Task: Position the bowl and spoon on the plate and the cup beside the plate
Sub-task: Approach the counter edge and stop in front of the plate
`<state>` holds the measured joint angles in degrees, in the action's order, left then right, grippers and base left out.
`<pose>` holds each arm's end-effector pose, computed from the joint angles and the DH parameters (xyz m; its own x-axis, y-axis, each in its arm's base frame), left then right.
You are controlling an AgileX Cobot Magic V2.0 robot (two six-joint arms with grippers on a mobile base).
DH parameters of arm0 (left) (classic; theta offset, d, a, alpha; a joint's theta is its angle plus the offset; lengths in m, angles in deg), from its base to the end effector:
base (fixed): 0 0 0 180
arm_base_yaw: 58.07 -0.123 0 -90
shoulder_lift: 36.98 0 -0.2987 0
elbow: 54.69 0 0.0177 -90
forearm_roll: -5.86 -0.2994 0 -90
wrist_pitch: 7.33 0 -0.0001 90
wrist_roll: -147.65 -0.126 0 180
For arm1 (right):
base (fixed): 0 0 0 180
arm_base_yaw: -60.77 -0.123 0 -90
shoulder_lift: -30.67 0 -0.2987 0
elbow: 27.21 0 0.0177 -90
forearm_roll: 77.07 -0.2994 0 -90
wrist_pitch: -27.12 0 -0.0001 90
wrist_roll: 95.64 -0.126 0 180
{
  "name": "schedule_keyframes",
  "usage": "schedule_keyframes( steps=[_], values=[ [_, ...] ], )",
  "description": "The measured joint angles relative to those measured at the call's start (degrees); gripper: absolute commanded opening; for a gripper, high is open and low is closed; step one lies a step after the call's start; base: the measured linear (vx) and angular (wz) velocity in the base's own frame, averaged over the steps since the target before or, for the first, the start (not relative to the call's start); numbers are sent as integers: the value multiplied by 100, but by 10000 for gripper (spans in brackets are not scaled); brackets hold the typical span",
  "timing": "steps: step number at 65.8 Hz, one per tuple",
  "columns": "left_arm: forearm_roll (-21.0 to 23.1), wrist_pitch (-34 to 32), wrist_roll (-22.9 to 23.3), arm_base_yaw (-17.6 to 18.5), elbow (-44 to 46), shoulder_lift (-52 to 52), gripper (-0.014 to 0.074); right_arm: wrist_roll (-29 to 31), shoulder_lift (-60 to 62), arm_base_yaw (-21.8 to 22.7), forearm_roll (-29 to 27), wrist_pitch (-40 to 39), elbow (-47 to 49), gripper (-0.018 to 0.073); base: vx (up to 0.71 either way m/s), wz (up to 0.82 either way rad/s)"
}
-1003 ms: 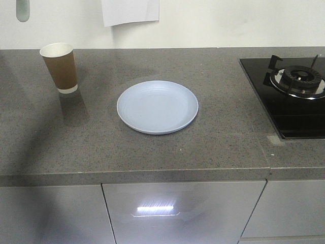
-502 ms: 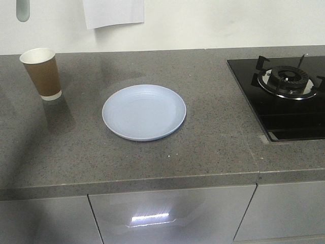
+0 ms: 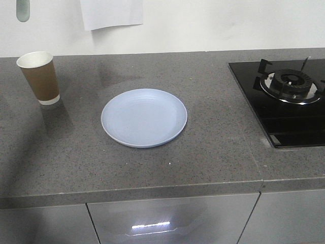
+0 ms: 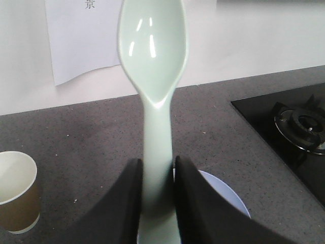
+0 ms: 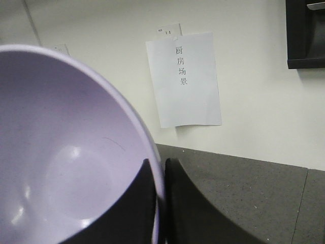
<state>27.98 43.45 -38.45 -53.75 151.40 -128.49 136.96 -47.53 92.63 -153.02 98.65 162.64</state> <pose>0.3789 -0.0655 0.5131 -0.4508 -0.1046 -0.8865 0.2754 0.9283 -0.2496 0.2807 -0.0379 0.5300 -0.2019 0.1182 -0.9722 -0.5536 0.8051 0.2129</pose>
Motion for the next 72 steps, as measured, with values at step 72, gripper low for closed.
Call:
schedule_keyframes(
  steps=[72],
  values=[
    [0,0,0,0,0,0,-6,0,0,0,0,0,0,-5,3,5]
  ],
)
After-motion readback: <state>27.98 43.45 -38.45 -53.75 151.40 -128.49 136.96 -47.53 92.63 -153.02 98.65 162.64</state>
